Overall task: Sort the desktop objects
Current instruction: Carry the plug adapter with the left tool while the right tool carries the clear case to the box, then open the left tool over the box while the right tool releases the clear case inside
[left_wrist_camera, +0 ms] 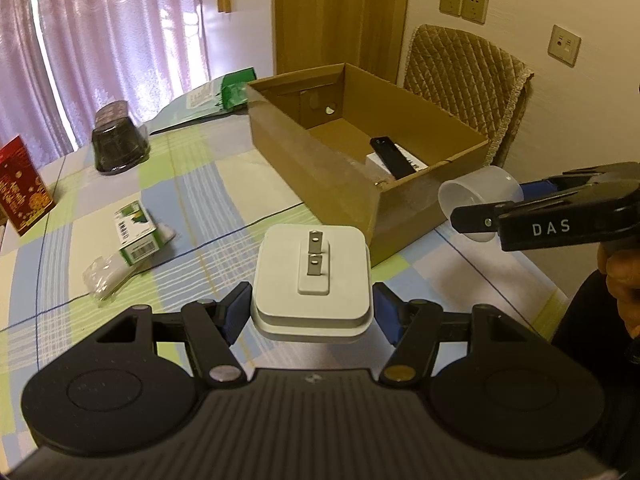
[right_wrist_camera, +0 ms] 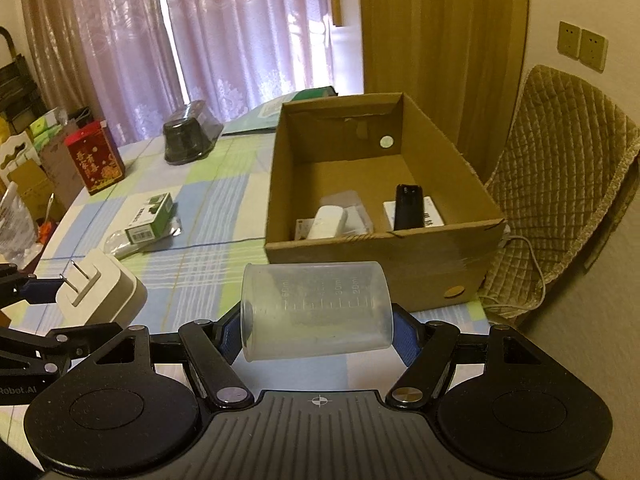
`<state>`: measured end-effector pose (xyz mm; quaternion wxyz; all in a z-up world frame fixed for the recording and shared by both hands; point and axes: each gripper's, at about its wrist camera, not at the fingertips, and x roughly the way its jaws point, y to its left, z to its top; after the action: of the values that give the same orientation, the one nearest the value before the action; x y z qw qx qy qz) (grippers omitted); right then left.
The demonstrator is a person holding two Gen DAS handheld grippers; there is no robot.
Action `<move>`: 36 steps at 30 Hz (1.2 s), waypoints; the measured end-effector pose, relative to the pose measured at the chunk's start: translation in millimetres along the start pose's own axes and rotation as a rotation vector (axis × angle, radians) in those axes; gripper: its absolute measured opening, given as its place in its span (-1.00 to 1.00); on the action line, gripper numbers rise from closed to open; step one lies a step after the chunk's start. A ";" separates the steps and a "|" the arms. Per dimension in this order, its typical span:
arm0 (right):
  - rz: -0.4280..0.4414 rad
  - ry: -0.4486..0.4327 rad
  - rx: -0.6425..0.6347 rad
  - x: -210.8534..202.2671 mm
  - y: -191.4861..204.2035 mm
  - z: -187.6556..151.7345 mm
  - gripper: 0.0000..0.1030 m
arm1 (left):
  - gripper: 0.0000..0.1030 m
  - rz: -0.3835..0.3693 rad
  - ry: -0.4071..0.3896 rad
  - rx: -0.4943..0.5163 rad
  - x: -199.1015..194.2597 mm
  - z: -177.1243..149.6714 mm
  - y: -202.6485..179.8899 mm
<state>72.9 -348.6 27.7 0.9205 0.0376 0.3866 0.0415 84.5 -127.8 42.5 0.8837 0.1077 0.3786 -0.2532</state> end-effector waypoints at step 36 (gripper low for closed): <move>-0.068 -0.060 0.051 80.1 -104.8 67.5 0.38 | 0.17 -0.043 -0.021 0.314 176.8 127.0 -67.5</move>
<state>182.1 -446.8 7.4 0.9314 0.0492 0.3606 -0.0010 230.3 -298.3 2.4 0.8544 0.2336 0.3273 -0.3291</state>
